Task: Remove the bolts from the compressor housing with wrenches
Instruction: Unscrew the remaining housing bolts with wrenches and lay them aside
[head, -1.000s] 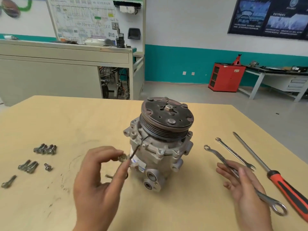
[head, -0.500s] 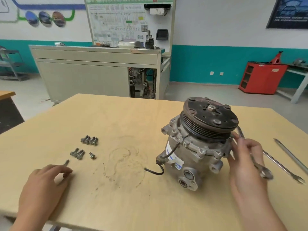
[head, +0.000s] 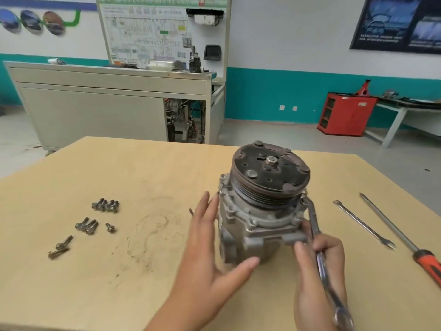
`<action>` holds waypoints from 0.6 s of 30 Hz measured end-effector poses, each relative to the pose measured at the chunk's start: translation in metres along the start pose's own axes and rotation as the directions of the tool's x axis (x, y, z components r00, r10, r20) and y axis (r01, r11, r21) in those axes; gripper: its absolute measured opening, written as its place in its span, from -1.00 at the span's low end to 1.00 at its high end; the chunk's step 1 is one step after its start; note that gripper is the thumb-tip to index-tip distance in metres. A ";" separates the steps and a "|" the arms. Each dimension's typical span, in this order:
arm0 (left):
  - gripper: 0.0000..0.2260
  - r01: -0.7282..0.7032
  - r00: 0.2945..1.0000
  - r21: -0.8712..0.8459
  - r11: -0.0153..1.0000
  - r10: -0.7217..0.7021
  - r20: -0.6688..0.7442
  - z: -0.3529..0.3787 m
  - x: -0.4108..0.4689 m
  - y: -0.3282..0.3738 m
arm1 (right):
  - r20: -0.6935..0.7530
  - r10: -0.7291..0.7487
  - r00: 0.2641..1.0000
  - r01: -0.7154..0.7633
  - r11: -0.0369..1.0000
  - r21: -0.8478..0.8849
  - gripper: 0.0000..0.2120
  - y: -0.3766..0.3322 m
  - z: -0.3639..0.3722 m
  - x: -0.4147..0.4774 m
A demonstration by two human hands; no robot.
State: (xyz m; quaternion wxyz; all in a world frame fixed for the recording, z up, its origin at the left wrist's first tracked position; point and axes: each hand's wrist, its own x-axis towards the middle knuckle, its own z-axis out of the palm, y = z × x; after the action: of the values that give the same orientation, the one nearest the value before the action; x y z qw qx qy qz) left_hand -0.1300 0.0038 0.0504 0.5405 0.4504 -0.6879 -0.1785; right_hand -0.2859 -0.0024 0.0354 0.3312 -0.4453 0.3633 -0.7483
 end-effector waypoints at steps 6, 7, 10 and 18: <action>-0.04 0.106 0.976 -0.160 0.981 -0.134 -0.171 0.046 0.031 0.021 | -0.004 0.105 0.994 -0.105 0.994 -0.013 -0.75 -0.052 -0.036 0.012; -0.08 0.095 0.973 -0.165 0.982 -0.126 -0.192 0.047 0.032 0.020 | 0.008 0.126 0.992 -0.126 0.992 -0.030 -0.85 -0.068 -0.038 0.014; -0.17 0.041 0.975 -0.162 0.986 -0.075 -0.209 0.044 0.034 0.014 | 0.109 0.228 0.968 -0.205 0.961 -0.187 -0.85 -0.089 -0.042 0.010; -0.19 -0.112 0.936 0.024 0.993 0.114 -0.334 0.041 0.031 0.005 | 0.202 0.587 0.784 -0.469 0.773 -0.426 -0.82 -0.104 -0.041 -0.006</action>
State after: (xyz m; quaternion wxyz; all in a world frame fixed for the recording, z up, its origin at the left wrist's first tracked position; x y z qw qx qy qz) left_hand -0.1691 -0.0284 0.0574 0.6576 0.4354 -0.6112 -0.0665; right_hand -0.3388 0.0667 0.1056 0.4999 -0.4915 0.5438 -0.4613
